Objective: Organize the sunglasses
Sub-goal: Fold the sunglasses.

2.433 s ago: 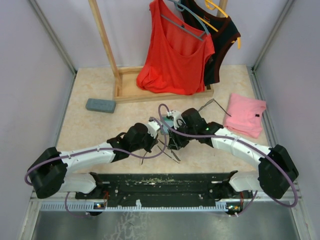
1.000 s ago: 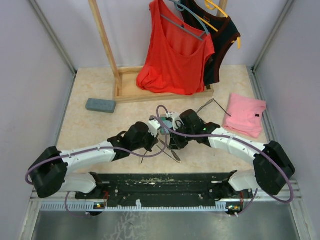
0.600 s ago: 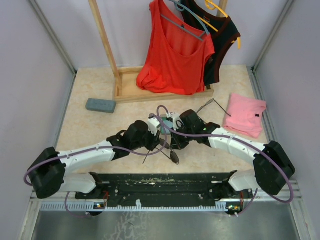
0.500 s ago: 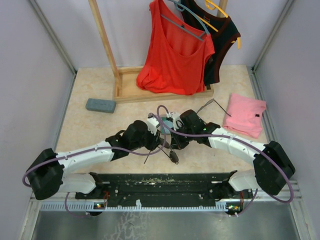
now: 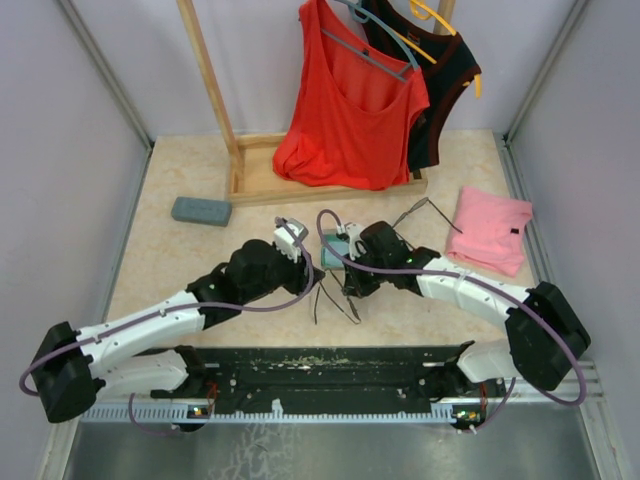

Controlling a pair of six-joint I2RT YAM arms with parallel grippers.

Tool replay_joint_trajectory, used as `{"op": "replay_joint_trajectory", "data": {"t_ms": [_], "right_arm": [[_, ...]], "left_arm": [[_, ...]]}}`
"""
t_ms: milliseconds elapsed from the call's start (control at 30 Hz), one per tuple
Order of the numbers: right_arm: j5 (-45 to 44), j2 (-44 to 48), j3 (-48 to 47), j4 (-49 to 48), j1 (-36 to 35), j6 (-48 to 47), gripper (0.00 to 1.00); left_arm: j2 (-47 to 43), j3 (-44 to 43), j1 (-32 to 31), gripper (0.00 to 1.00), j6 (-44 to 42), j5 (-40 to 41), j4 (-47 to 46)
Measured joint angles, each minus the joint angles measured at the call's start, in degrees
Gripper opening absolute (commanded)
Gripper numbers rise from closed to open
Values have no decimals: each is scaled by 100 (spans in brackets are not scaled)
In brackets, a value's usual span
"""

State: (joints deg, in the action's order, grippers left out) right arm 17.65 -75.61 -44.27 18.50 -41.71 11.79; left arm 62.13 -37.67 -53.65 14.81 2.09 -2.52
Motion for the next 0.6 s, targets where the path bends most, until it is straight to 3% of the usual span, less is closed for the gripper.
{"op": "replay_joint_trajectory", "data": {"t_ms": [333,600], "right_arm": [[-555,468,328,-319,0,378,0],[-861,1095,455,-579,0,848,0]], "left_arm": [[-472,308,15,41,968,1200,212],[-435,461,33,38,1414,1521,356]]}}
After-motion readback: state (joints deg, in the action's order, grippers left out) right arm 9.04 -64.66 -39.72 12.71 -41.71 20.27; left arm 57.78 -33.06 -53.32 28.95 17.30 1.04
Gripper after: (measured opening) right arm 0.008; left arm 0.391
